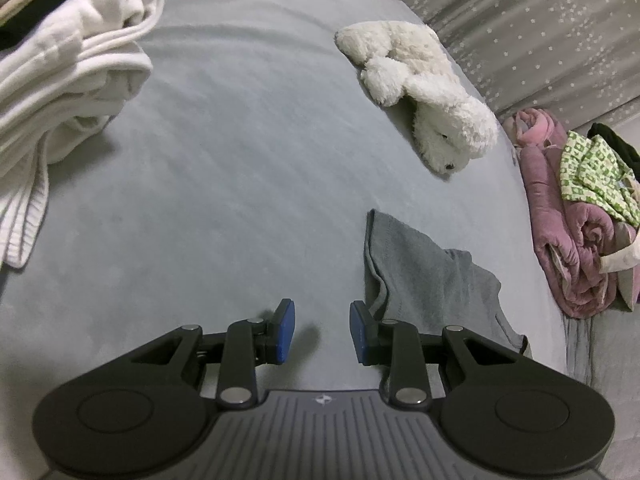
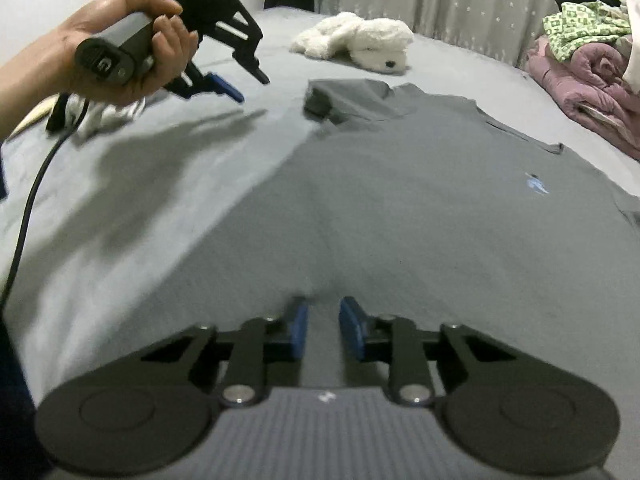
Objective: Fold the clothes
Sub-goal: 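Pinch the shirt edge with the right gripper and smooth it flat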
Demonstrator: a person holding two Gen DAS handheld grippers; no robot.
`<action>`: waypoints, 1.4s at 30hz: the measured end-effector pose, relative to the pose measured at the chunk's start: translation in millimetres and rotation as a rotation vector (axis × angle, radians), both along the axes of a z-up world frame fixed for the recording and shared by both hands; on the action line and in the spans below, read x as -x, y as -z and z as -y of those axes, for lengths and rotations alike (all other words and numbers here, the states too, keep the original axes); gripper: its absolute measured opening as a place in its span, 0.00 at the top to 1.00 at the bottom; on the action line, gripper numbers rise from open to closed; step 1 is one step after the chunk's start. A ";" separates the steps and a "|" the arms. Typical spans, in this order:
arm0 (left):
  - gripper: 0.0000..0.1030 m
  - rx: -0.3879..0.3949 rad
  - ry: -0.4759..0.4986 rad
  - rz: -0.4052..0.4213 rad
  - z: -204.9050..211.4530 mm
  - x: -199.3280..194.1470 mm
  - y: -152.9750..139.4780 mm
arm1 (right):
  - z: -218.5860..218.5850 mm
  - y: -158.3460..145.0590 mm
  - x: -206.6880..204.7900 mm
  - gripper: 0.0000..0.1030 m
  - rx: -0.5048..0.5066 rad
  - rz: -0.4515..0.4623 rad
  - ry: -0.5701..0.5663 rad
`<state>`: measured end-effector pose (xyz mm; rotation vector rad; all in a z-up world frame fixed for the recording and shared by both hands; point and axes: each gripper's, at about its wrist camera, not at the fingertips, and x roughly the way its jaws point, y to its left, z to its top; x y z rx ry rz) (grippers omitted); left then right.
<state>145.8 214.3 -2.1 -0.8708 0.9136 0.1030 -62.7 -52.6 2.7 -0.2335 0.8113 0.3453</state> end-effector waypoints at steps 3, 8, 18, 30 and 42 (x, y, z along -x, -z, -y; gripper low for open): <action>0.73 0.008 -0.013 -0.002 -3.3 0.2 0.7 | -16.2 -0.2 -7.6 0.83 -0.021 0.016 -0.027; 0.73 0.020 -0.015 0.003 -4.7 0.0 0.0 | -33.2 4.8 -7.6 0.90 -0.041 0.024 -0.070; 0.73 0.013 -0.014 0.005 -6.7 0.3 -0.6 | -49.7 6.7 -5.3 0.94 -0.111 0.008 -0.159; 0.73 -0.010 -0.002 0.009 -2.6 -0.8 -2.4 | -10.7 6.3 -3.4 0.83 -0.190 -0.003 -0.043; 0.73 -0.075 0.051 0.003 13.3 -0.8 -3.1 | 2.3 -4.1 29.5 0.83 -0.338 -0.007 -0.066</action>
